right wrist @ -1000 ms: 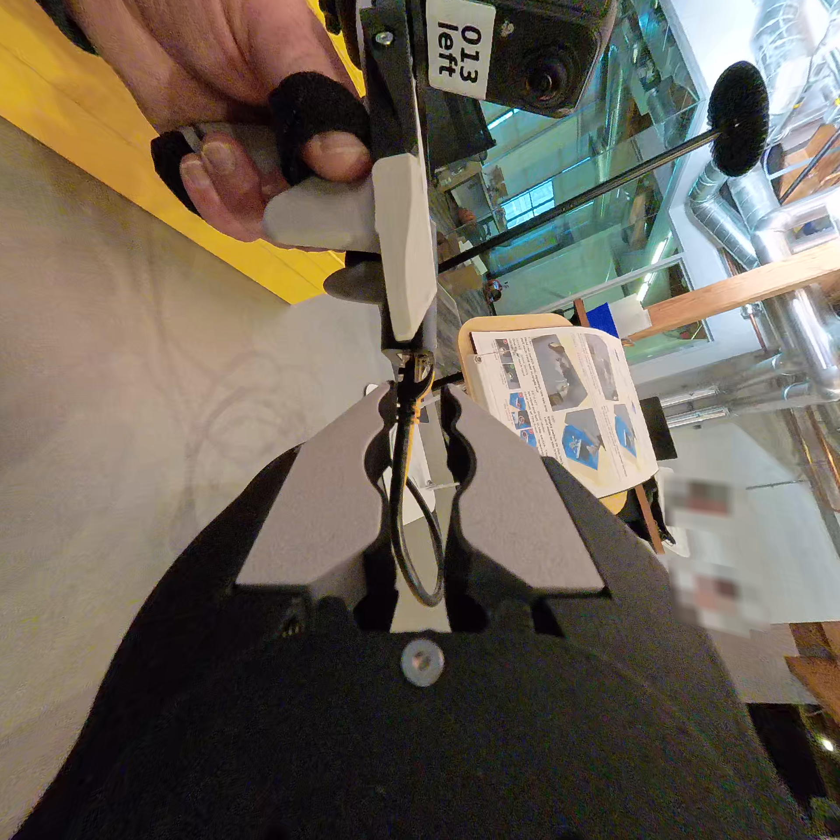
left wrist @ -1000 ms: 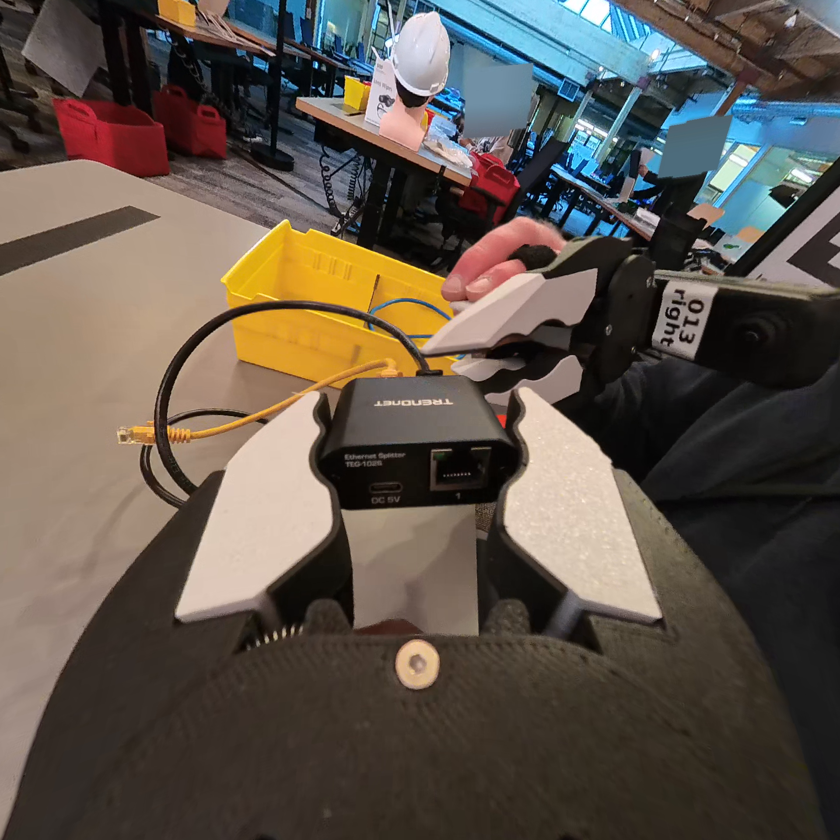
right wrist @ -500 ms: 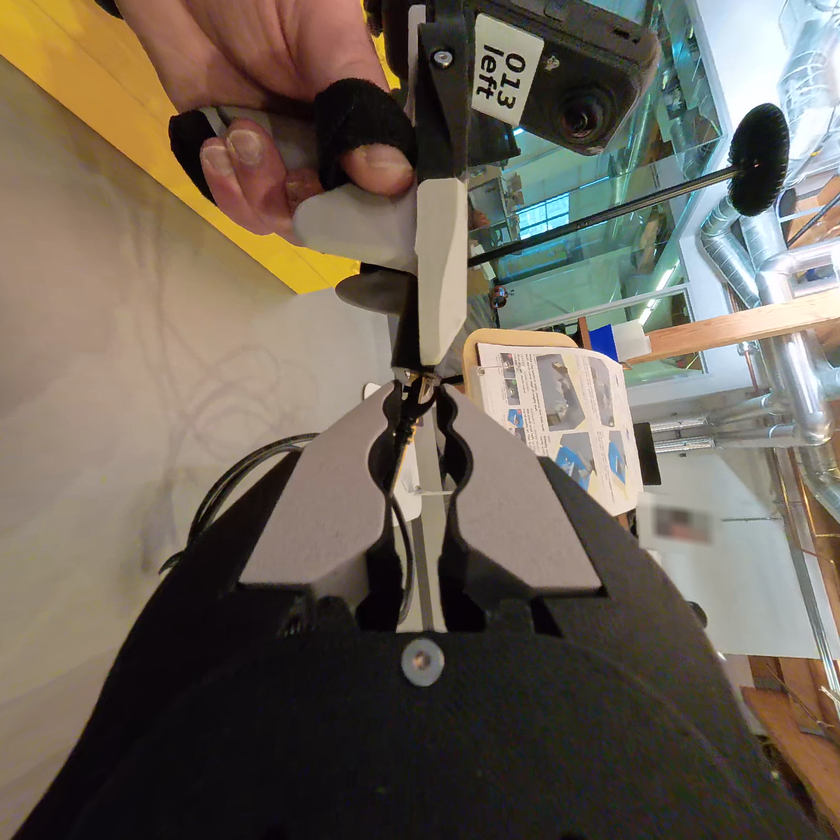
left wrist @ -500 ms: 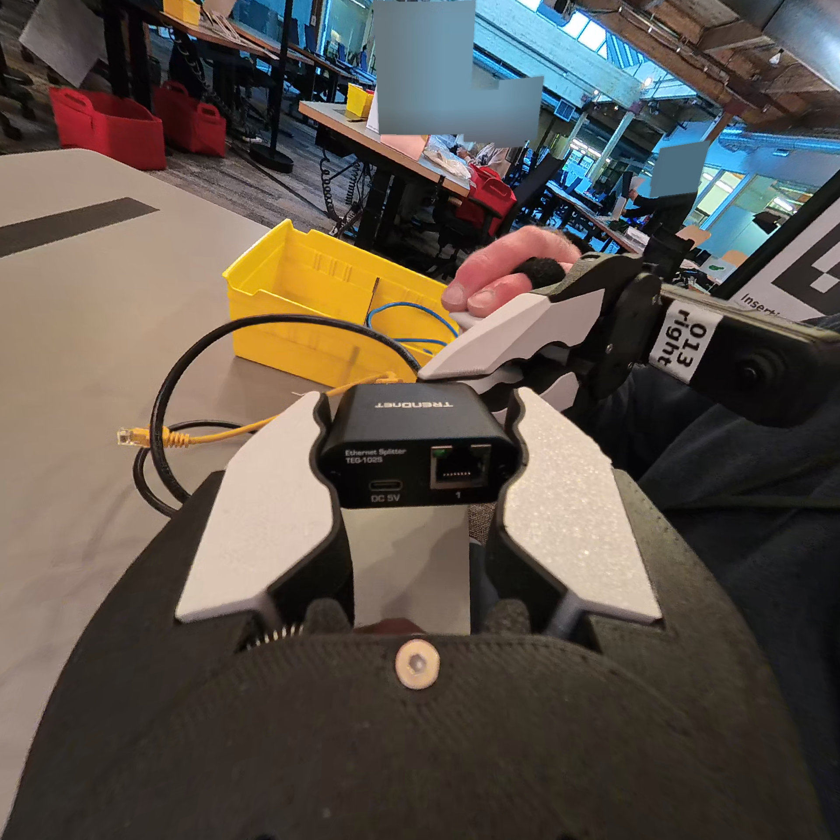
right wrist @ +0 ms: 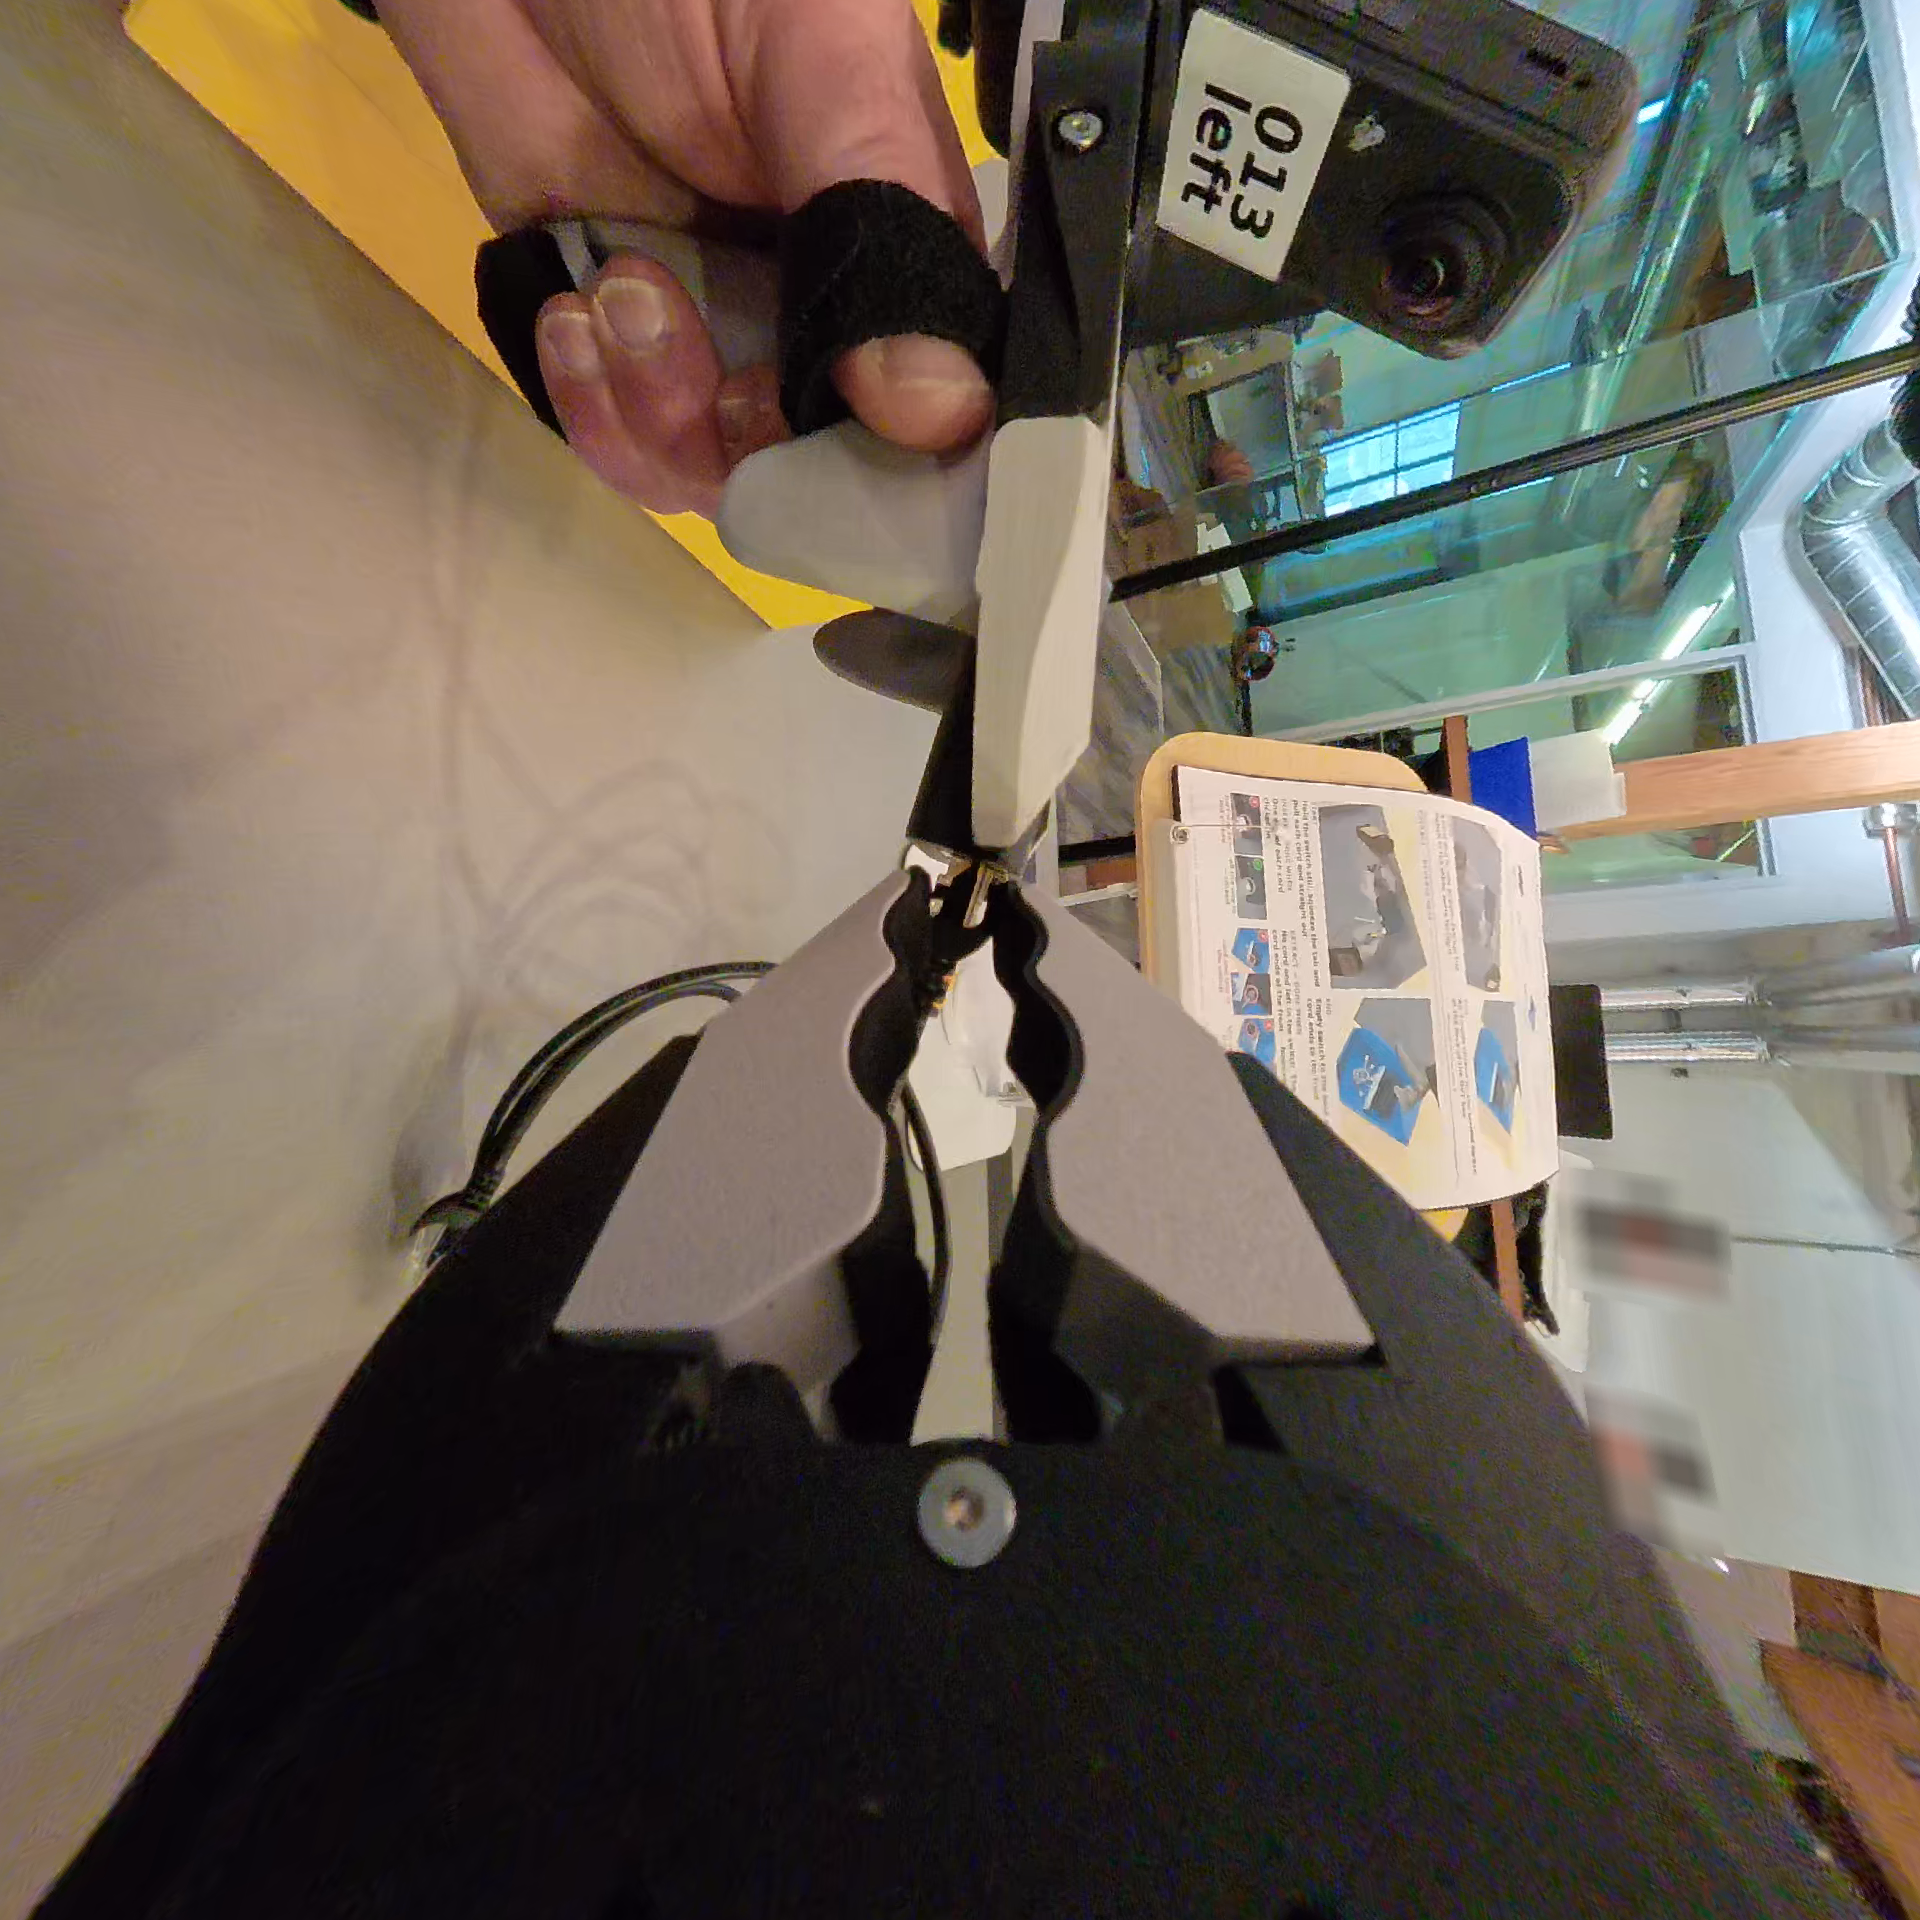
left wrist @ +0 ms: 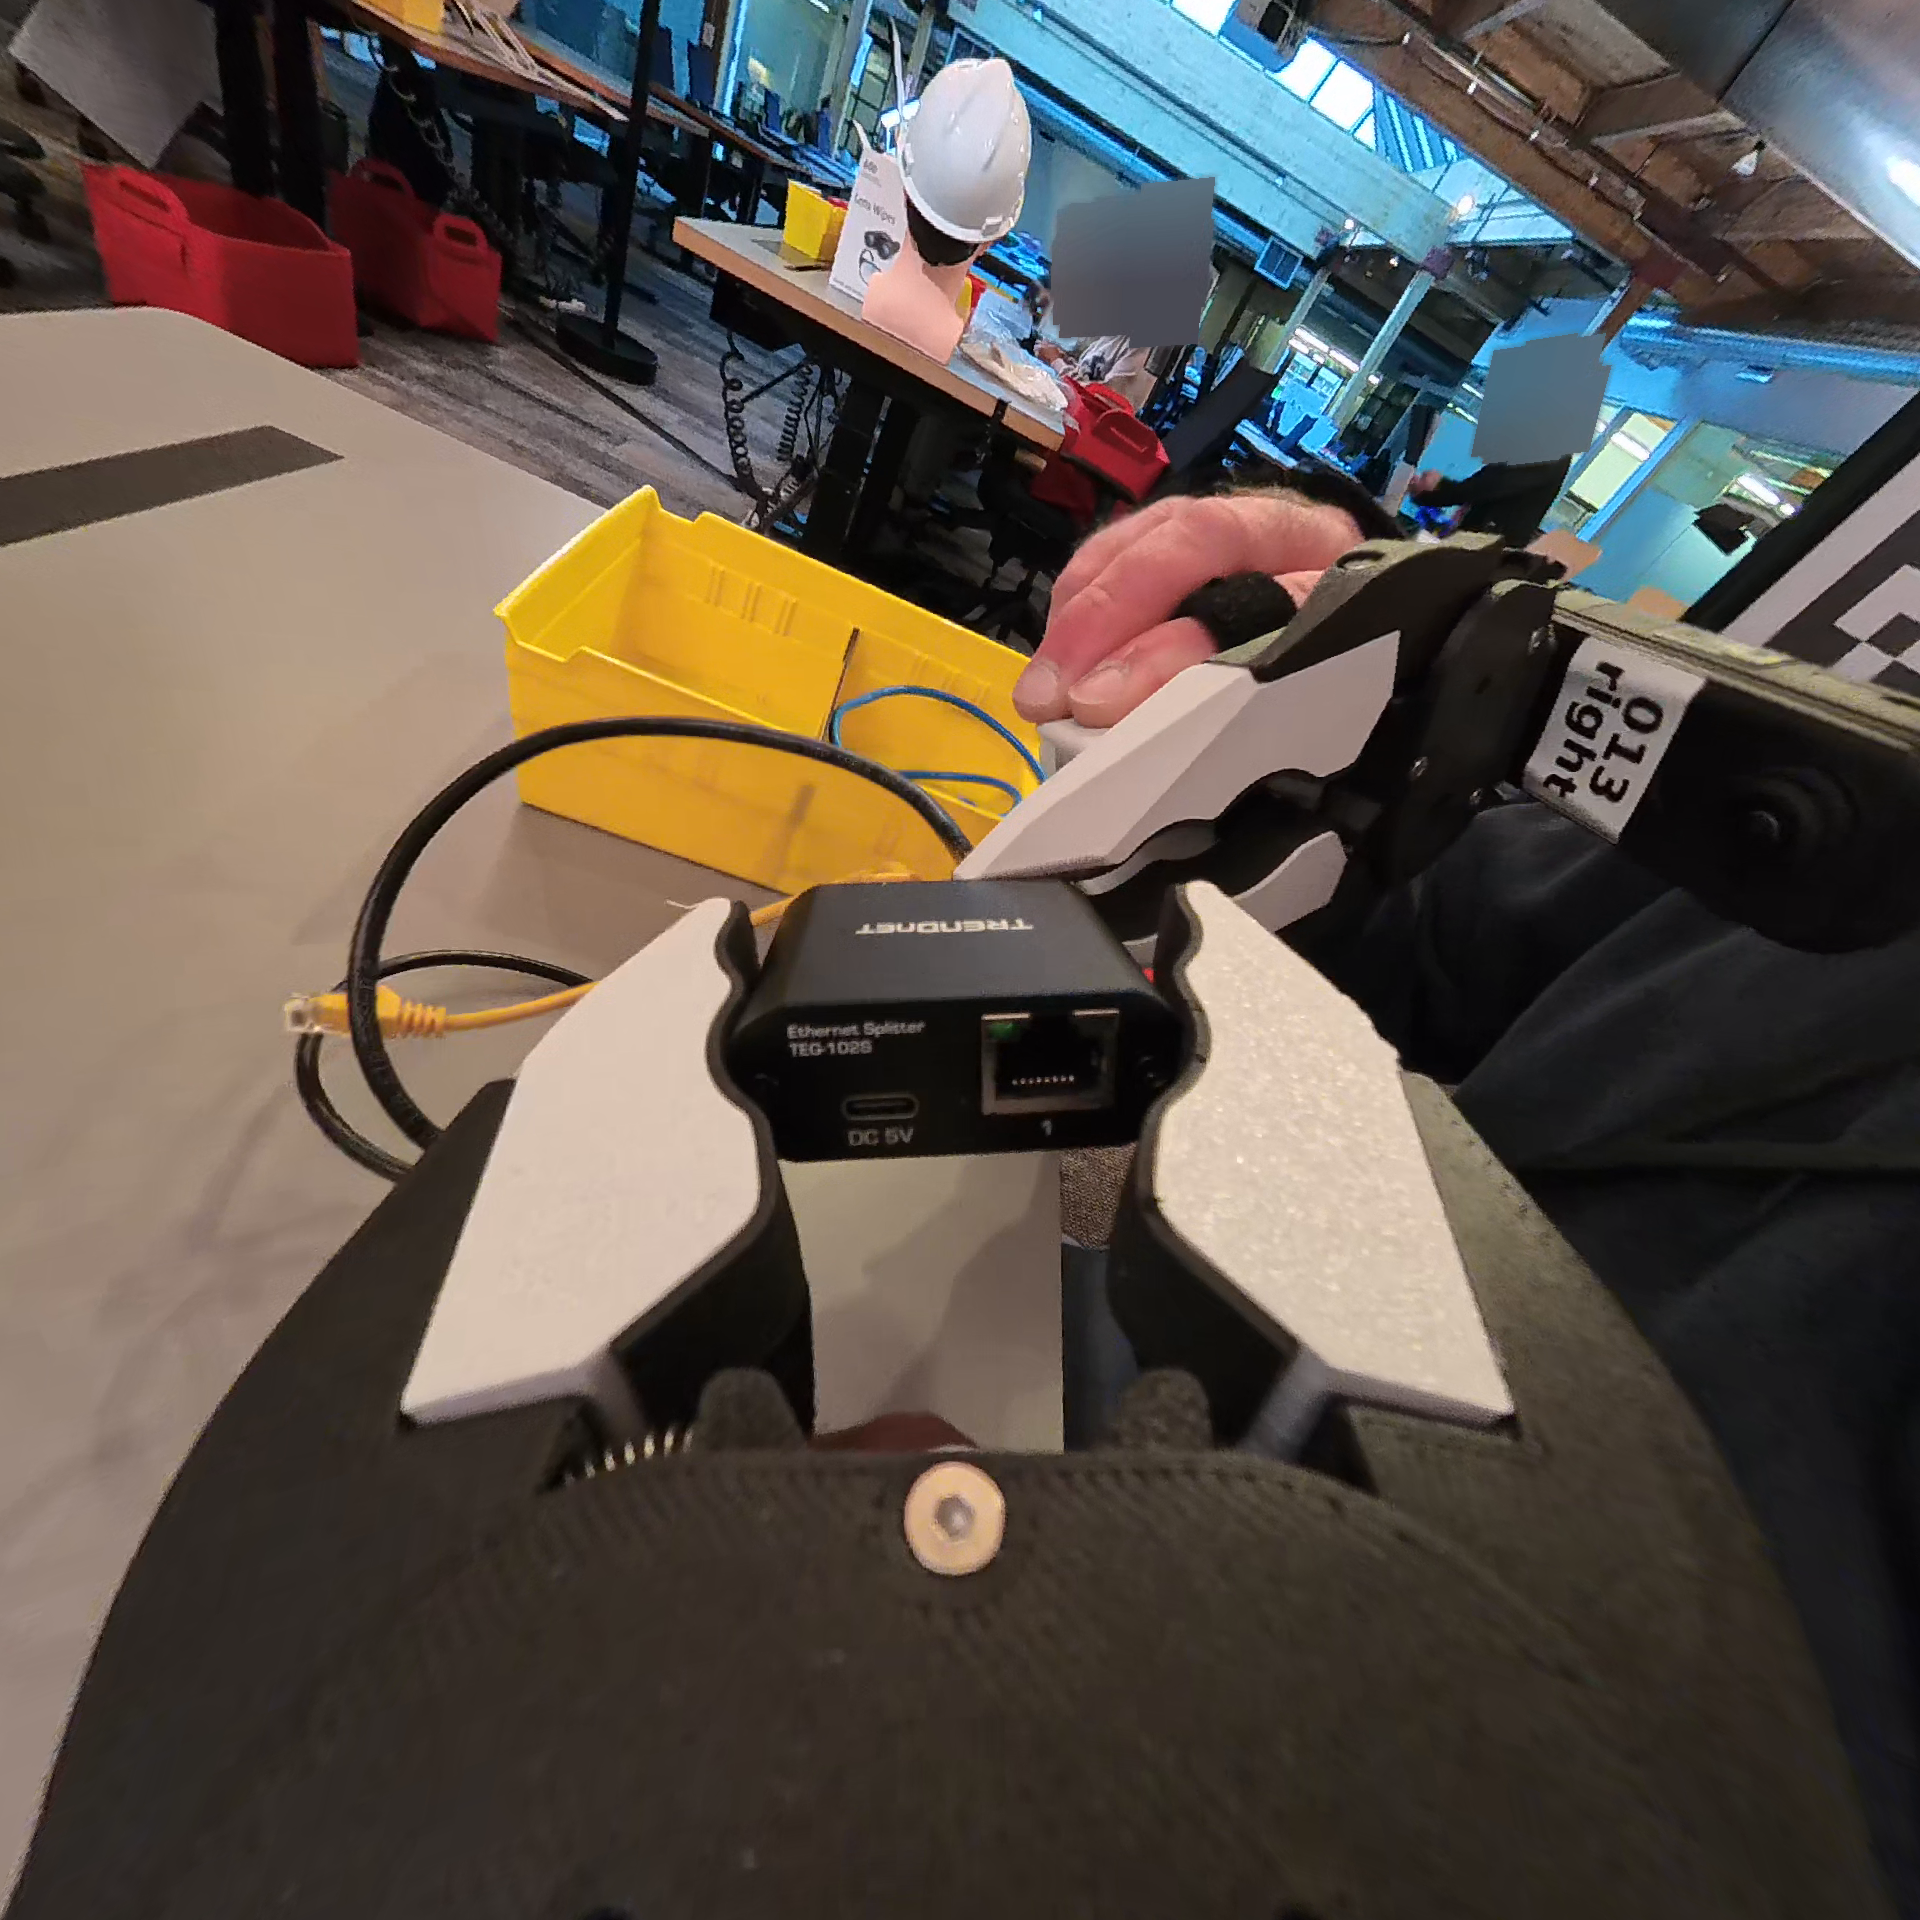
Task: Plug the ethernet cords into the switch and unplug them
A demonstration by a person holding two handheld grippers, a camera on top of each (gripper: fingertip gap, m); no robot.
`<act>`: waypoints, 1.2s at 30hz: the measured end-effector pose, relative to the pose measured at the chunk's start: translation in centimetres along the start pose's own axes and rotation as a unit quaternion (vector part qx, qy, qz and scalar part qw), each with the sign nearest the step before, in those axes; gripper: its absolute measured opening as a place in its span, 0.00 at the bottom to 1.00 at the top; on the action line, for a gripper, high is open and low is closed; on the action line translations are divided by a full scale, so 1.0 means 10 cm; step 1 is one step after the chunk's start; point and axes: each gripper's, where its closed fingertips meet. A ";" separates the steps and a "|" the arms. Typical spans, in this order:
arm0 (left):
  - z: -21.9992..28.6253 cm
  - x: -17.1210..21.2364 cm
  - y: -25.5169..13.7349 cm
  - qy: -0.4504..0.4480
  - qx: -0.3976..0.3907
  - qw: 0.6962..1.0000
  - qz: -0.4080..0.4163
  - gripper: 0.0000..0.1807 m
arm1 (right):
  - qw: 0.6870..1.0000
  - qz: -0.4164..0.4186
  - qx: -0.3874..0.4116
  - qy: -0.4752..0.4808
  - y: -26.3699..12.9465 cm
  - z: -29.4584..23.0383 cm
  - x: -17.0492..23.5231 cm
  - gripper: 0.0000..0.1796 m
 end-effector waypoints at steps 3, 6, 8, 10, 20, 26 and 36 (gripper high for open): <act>0.06 -0.04 0.01 0.008 0.004 1.000 0.004 0.41 | 1.000 0.009 0.019 0.009 -0.06 0.05 -0.04 0.06; 0.14 -0.10 0.02 0.025 0.011 1.000 0.005 0.41 | 0.999 0.015 0.034 0.013 -0.15 0.11 -0.08 0.06; -0.03 -0.37 -0.16 0.014 -0.020 0.998 0.057 0.41 | 0.998 -0.010 0.048 0.026 -0.29 0.19 0.09 0.05; -0.16 -0.57 -0.36 0.038 -0.042 0.996 0.069 0.41 | 0.997 -0.016 0.059 0.049 -0.43 0.28 0.24 0.05; -0.15 -0.70 -0.40 0.093 -0.070 0.992 0.053 0.41 | 0.985 -0.012 0.140 0.100 -0.95 0.94 0.25 0.05; -0.24 -0.93 -0.59 0.105 -0.095 0.986 0.087 0.41 | 0.974 -0.035 0.199 0.102 -1.52 1.43 0.34 0.05; -0.38 -1.04 -0.75 0.077 -0.088 0.987 0.108 0.41 | 0.964 -0.062 0.233 0.112 -1.92 1.61 0.53 0.05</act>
Point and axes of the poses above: each gripper's, where its closed fingertips meet, y out along the fingers, x out of its underside, z = x × y across the jaws, and after that the axes turned 15 degrees about z, right-handed
